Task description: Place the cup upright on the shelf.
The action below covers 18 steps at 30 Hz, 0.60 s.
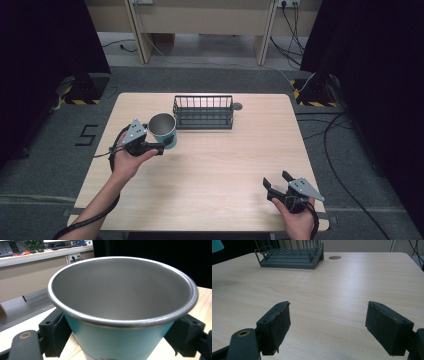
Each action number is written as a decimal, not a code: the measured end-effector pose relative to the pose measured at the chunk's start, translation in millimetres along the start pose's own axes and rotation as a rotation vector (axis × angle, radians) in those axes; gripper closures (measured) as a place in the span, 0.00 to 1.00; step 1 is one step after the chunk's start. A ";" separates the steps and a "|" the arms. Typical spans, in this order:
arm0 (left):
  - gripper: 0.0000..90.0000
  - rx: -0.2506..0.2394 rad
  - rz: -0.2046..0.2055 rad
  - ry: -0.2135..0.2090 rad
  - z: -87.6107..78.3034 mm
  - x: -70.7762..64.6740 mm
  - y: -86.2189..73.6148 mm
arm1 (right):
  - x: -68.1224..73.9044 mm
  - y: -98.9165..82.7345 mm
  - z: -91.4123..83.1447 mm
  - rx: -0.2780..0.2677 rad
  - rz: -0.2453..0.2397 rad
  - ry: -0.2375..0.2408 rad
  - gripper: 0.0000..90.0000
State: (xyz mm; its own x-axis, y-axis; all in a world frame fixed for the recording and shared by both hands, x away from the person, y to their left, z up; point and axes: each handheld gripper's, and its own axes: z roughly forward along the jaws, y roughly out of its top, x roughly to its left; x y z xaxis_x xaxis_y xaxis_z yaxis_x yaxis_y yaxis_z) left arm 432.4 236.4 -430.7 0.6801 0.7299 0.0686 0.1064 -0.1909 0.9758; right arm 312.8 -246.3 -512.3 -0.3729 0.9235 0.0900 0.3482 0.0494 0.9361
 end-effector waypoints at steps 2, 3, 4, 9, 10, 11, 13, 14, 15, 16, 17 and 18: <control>0.18 0.003 0.002 -0.002 3.1 0.1 0.8 | 0.1 0.0 0.0 0.000 0.000 0.000 0.23; 0.18 0.002 0.000 -0.001 5.0 0.1 1.3 | 0.1 0.0 0.0 0.000 0.000 -0.001 0.23; 0.18 0.003 0.000 -0.001 6.4 0.3 1.7 | 0.0 0.0 -0.1 -0.001 -0.001 -0.001 0.23; 0.18 0.000 0.000 0.005 13.5 2.5 4.6 | -0.3 -0.1 -0.3 -0.001 0.001 0.000 0.23; 0.18 0.000 0.000 0.005 13.5 2.5 4.6 | -0.3 -0.1 -0.3 -0.001 0.001 0.000 0.23; 0.18 0.001 0.001 0.008 16.0 3.3 5.9 | 0.0 -0.1 -0.2 -0.001 0.000 0.000 0.23; 0.18 0.004 0.005 0.010 18.5 4.2 7.6 | 0.0 -0.1 -0.2 -0.001 -0.002 0.000 0.23; 0.18 0.004 0.005 0.010 18.5 4.2 7.6 | 0.0 -0.1 -0.2 -0.001 -0.002 0.000 0.23; 0.18 0.004 0.007 0.011 19.8 4.6 8.5 | 0.1 -0.1 -0.2 0.000 -0.001 0.001 0.23; 0.18 0.002 0.007 0.013 21.2 4.8 9.5 | 0.0 -0.1 -0.2 -0.001 -0.002 0.001 0.23; 0.18 0.002 0.009 0.014 22.8 5.1 10.9 | 0.0 -0.1 -0.2 -0.001 -0.001 0.000 0.23; 0.18 0.002 0.010 0.014 23.7 5.4 11.7 | 0.0 -0.1 -0.2 -0.001 -0.001 0.000 0.23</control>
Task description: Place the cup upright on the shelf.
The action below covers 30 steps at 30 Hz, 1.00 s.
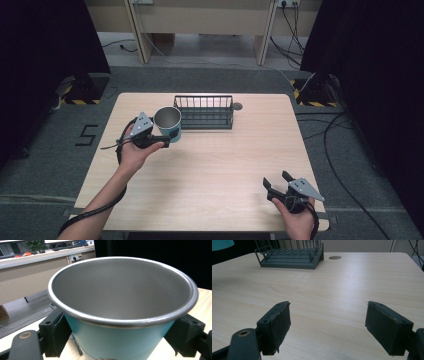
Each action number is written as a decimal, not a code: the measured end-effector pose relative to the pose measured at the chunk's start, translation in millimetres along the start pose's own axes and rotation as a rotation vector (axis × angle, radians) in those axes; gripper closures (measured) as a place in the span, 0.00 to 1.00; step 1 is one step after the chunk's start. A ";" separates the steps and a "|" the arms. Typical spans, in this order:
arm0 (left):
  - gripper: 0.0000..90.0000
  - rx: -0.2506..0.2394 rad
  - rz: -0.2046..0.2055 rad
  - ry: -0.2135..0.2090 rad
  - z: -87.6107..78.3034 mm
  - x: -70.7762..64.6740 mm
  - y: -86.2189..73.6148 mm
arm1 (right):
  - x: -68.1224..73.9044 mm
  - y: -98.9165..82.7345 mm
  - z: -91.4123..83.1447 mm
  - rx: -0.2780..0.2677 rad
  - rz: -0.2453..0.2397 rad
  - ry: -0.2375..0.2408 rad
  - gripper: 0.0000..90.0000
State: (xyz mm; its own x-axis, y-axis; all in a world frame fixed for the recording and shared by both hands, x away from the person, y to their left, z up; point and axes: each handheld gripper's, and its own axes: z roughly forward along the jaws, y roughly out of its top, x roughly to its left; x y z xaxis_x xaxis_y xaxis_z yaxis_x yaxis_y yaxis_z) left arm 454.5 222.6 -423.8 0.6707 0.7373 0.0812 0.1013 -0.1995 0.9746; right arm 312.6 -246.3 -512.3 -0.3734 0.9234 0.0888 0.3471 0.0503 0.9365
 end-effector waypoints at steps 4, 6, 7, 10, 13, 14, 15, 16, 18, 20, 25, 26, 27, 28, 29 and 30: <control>0.18 -0.004 -0.003 0.006 5.3 1.4 3.7 | -0.2 0.0 -0.1 -0.001 0.002 0.000 0.23; 0.18 -0.006 -0.003 0.008 8.0 1.9 4.9 | -0.3 -0.1 -0.1 -0.002 0.001 0.001 0.23; 0.18 -0.007 -0.006 0.007 10.7 2.0 5.9 | -0.4 -0.1 -0.1 -0.002 0.002 0.003 0.24; 0.18 -0.008 -0.005 0.007 13.5 2.2 6.8 | -0.4 -0.1 -0.1 -0.002 0.002 0.003 0.24; 0.18 -0.010 -0.010 0.007 17.7 3.1 8.2 | -0.4 -0.1 -0.1 -0.003 0.002 0.003 0.24; 0.18 -0.012 -0.010 0.008 19.6 3.7 9.0 | -0.4 -0.1 -0.1 -0.002 0.002 0.003 0.24; 0.18 -0.012 -0.012 0.007 20.8 3.9 9.4 | -0.6 -0.1 0.0 -0.002 0.001 0.003 0.24; 0.18 -0.014 -0.016 0.007 22.9 4.1 10.2 | -0.5 0.0 0.0 0.000 0.004 0.003 0.24; 0.18 -0.017 -0.020 0.005 25.6 4.5 11.3 | -0.8 0.1 0.2 0.002 0.005 0.006 0.24; 0.18 -0.020 -0.023 0.003 28.8 5.0 12.7 | -1.2 0.1 0.3 0.002 0.004 0.006 0.24; 0.18 -0.022 -0.024 0.005 36.3 6.4 16.3 | -1.0 0.2 0.6 0.003 -0.001 0.004 0.24; 0.18 -0.022 -0.021 0.005 37.6 6.9 17.1 | -0.9 0.2 0.7 0.003 -0.001 0.004 0.24; 0.18 -0.023 -0.023 0.006 40.4 7.2 18.6 | -0.8 0.3 0.7 0.004 -0.002 0.004 0.24; 0.18 -0.023 -0.023 0.006 40.4 7.2 18.6 | -0.8 0.3 0.7 0.004 -0.002 0.004 0.24; 0.18 -0.024 -0.024 0.006 41.9 7.4 19.3 | -0.7 0.3 0.7 0.004 -0.002 0.003 0.24; 0.18 -0.024 -0.024 0.004 44.8 7.8 20.8 | -0.6 0.3 0.8 0.004 -0.002 0.003 0.24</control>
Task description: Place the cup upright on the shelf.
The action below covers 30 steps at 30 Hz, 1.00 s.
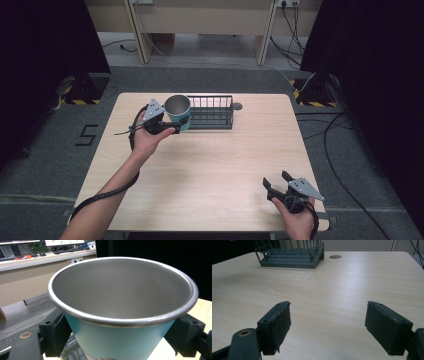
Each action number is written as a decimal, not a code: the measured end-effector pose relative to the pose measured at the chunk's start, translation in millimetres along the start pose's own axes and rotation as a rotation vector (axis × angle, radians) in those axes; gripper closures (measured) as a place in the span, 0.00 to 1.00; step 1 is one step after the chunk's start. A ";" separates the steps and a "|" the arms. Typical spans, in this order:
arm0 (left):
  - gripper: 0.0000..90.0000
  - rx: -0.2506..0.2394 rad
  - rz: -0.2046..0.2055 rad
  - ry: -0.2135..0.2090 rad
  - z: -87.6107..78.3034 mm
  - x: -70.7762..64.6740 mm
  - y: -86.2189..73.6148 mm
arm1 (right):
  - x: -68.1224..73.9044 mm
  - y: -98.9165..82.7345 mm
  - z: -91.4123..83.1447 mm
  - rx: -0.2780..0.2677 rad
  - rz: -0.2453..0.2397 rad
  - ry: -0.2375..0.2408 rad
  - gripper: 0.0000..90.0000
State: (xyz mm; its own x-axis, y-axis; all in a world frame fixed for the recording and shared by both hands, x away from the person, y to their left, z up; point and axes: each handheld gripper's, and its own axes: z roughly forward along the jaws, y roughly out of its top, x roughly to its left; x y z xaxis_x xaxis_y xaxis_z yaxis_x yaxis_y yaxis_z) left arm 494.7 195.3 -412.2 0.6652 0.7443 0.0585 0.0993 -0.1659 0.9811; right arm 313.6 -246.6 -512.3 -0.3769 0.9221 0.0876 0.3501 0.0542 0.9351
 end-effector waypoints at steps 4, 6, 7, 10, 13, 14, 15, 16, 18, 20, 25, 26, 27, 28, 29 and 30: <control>0.18 -0.002 -0.002 0.003 4.1 1.2 2.3 | 0.0 0.0 0.0 0.000 0.000 0.000 0.24; 0.18 -0.005 -0.002 0.005 7.0 2.4 4.4 | 0.1 0.0 0.0 0.000 0.000 0.000 0.24; 0.18 -0.006 -0.002 0.006 8.1 2.7 5.1 | 0.1 0.0 0.0 0.001 0.000 0.000 0.24; 0.18 -0.008 -0.002 0.012 14.0 4.9 9.3 | 0.0 0.0 0.0 0.001 0.000 0.000 0.24; 0.18 -0.011 -0.003 0.015 17.5 5.6 12.2 | 0.0 0.0 0.1 0.002 0.000 0.001 0.24; 0.18 -0.013 -0.005 0.015 19.7 5.9 13.9 | 0.0 0.0 0.1 0.001 0.000 0.001 0.24; 0.18 -0.015 -0.006 0.015 21.0 5.8 14.8 | -0.1 0.0 0.0 0.000 0.000 0.001 0.24; 0.18 -0.015 -0.005 0.016 22.9 5.8 15.9 | -0.1 0.0 0.0 0.000 0.000 0.001 0.24; 0.18 -0.015 -0.004 0.017 26.5 5.4 17.7 | -0.3 0.0 -0.1 -0.001 0.001 0.001 0.24; 0.18 -0.018 -0.008 0.018 30.7 4.5 19.5 | -0.3 0.0 -0.1 -0.001 0.001 0.001 0.24; 0.18 -0.018 -0.006 0.015 39.0 2.1 23.5 | 0.0 0.0 0.0 0.000 0.001 0.002 0.24; 0.18 -0.017 -0.004 0.014 40.8 1.6 24.6 | -0.1 0.0 -0.1 0.000 0.001 0.002 0.24; 0.18 -0.018 -0.004 0.015 42.1 1.3 25.4 | -0.2 0.0 -0.1 -0.001 0.000 0.002 0.24; 0.18 -0.019 -0.003 0.014 44.3 1.0 26.9 | -0.2 0.0 -0.1 -0.001 0.000 0.002 0.24; 0.18 -0.020 -0.003 0.015 45.6 1.0 27.9 | -0.3 0.0 -0.1 -0.002 0.001 0.002 0.24; 0.18 -0.021 -0.003 0.015 47.6 0.9 29.6 | -0.4 -0.1 -0.2 -0.002 0.002 0.003 0.24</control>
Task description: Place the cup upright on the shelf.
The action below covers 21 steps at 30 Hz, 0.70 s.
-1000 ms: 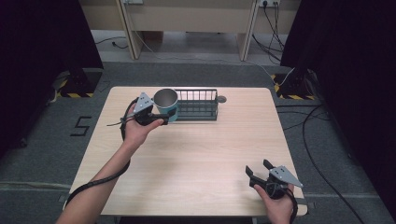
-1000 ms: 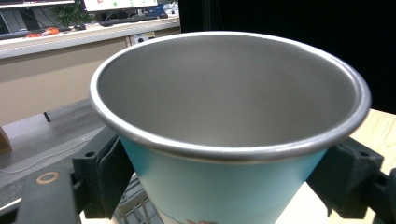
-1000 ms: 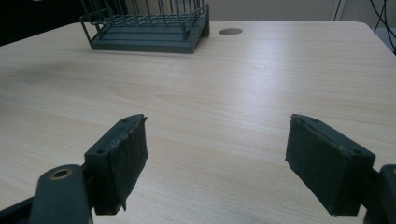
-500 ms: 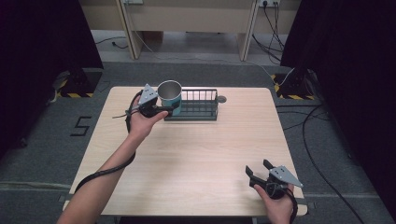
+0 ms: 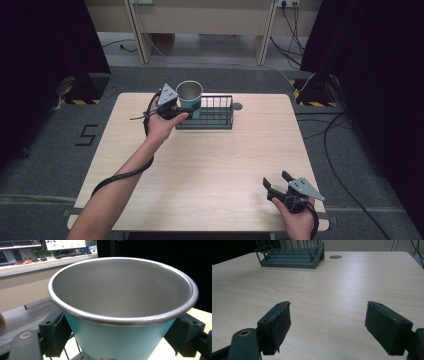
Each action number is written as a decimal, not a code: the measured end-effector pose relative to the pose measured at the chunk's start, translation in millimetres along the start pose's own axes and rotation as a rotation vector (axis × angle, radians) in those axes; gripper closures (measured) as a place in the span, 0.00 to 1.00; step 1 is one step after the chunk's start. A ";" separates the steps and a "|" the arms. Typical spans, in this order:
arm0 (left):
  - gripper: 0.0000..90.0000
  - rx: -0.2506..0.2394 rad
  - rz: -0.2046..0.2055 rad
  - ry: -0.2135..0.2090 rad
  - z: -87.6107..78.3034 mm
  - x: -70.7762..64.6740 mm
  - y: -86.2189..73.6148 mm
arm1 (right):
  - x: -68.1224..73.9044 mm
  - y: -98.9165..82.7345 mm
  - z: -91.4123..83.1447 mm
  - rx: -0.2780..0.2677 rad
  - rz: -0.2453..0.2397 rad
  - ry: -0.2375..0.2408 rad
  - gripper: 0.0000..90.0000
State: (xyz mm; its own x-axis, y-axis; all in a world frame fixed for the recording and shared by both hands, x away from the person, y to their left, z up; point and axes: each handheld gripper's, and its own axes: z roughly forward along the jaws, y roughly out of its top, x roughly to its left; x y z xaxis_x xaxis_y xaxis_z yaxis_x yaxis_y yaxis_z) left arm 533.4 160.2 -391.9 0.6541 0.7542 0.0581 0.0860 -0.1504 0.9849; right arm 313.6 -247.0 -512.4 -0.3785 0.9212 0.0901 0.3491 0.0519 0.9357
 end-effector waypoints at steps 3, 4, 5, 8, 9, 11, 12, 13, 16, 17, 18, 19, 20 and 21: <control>0.18 -0.001 0.002 0.001 4.9 0.1 3.3 | -0.1 0.0 0.0 0.000 0.001 0.001 0.24; 0.18 -0.001 0.001 0.002 6.9 0.5 4.7 | -0.2 0.0 0.0 0.000 0.001 0.002 0.24; 0.18 -0.001 0.001 0.002 8.6 1.0 5.9 | -0.3 0.0 0.0 0.001 0.002 0.002 0.24; 0.18 0.000 -0.006 0.006 14.9 2.9 8.5 | -0.4 0.1 0.1 0.002 0.003 0.003 0.24; 0.18 0.000 -0.006 0.006 14.9 2.9 8.5 | -0.4 0.1 0.1 0.002 0.003 0.003 0.24; 0.18 0.004 -0.007 0.007 18.8 3.8 8.3 | -0.6 0.1 0.2 0.003 0.003 0.004 0.24; 0.18 0.007 -0.007 0.007 20.1 4.1 8.0 | -0.7 0.1 0.2 0.003 0.003 0.004 0.24; 0.18 0.010 -0.010 0.008 22.4 4.7 7.4 | -0.8 0.1 0.2 0.003 0.004 0.005 0.24; 0.18 0.011 -0.021 0.013 27.6 5.7 6.2 | -0.9 0.1 0.3 0.004 0.006 0.005 0.24; 0.18 0.011 -0.022 0.013 29.3 6.1 5.9 | -1.1 0.1 0.4 0.003 0.004 0.003 0.24; 0.18 0.015 -0.022 0.013 30.9 6.5 5.9 | -1.1 0.1 0.4 0.004 0.005 0.004 0.24; 0.18 0.017 -0.022 0.013 32.7 6.6 5.8 | -1.1 0.2 0.5 0.004 0.005 0.004 0.24; 0.18 0.019 -0.020 0.013 34.5 6.8 5.8 | -1.1 0.2 0.5 0.005 0.005 0.004 0.24; 0.18 0.022 -0.020 0.013 36.2 6.9 5.6 | -1.4 0.2 0.5 0.007 0.004 0.005 0.24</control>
State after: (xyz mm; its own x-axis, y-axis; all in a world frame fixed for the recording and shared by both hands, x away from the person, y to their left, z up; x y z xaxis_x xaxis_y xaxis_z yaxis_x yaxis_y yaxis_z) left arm 565.7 141.5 -391.9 0.6422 0.7654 0.0411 0.1155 -0.1497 0.9820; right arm 314.6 -248.1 -512.4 -0.3817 0.9193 0.0957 0.3564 0.0508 0.9330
